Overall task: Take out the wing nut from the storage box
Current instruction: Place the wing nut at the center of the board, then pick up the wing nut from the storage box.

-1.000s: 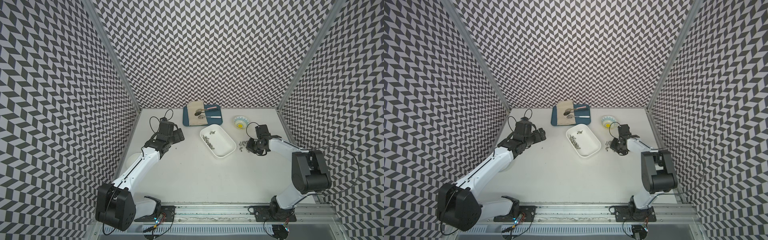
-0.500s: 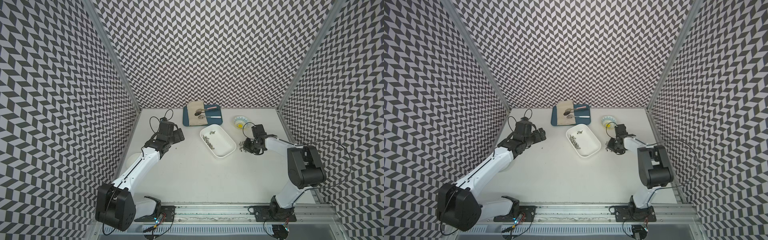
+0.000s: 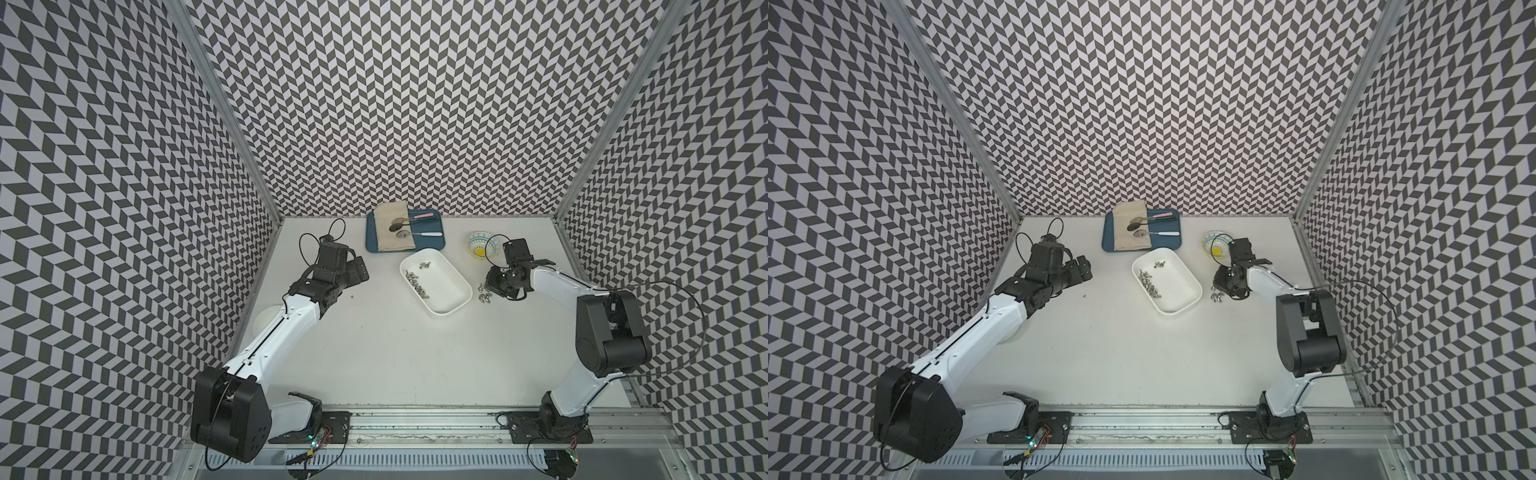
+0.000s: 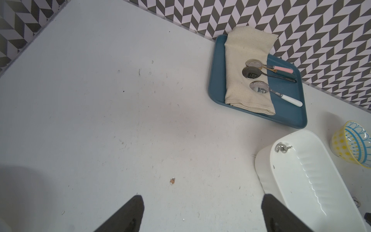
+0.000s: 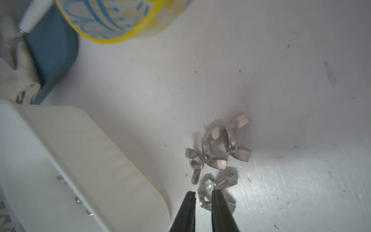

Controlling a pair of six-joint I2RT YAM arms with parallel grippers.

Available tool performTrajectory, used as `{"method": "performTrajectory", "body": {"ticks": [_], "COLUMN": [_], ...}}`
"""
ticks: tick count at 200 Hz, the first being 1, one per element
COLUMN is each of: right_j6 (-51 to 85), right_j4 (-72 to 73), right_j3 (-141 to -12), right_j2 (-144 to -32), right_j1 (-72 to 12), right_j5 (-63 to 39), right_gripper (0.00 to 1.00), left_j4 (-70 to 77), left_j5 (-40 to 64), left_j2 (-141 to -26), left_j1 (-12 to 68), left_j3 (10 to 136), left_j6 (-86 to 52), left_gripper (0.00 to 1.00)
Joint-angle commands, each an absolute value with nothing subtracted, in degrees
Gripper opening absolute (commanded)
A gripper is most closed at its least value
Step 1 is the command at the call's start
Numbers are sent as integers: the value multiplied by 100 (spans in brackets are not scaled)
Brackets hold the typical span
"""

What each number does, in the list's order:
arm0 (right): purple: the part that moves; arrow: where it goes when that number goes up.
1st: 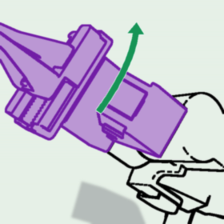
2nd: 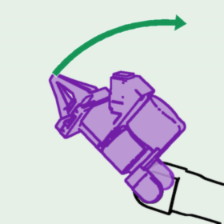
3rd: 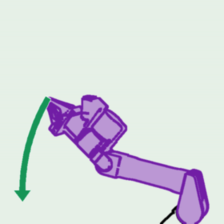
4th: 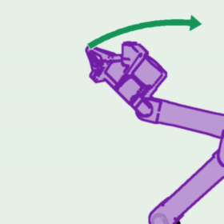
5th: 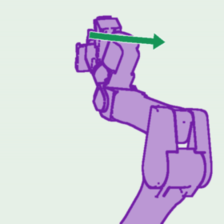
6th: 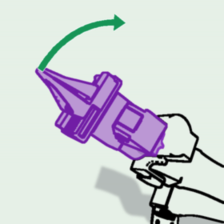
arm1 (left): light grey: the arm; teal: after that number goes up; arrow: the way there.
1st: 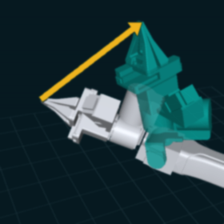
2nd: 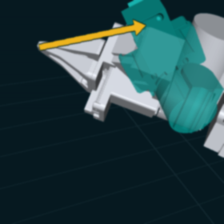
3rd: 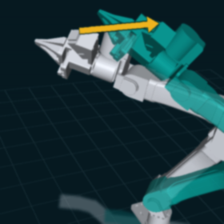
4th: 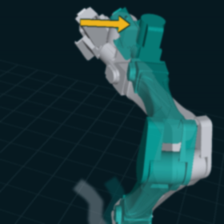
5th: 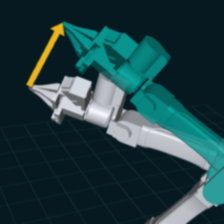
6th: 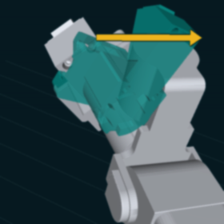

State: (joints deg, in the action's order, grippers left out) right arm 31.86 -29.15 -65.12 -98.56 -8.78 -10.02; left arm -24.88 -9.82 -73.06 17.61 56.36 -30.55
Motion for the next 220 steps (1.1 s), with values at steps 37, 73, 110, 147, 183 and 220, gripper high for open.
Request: {"method": "performTrajectory", "body": {"ticks": [37,73,110,147,183,220], "right_j6": [2936,2977,2875,3112,3653,3914], "right_j4": [-3440,-3472,-3405,-3450,-3303,-3241], "right_j3": [-8168,-9110,-9826,-10157,-10185,-10237], "right_j2": [-9849,-10714,-11551,-12156,-12507,-12715], "right_j1": [-2060,-2884,-3302,-3300,-3239,-3100], "right_j5": [-554,-508,-85,88,149,372], "right_gripper": [24,25,26,27,31,32], "left_j4": [-2417,-2426,-2491,-2548,-2609,-2632], "left_j5": [-1058,-1046,-1046,-1046,-1070,-1116], "left_j2": [-7348,-7416,-7344,-7199,-7146,-7060], "left_j1": [1837,1879,1907,1934,1934,1934], "left_j3": [5757,5783,5726,5617,5582,5537], "left_j6": [-3042,-3044,-3048,-3054,-3041,-3032], "left_gripper": [95,95,95,95,95,95]}}
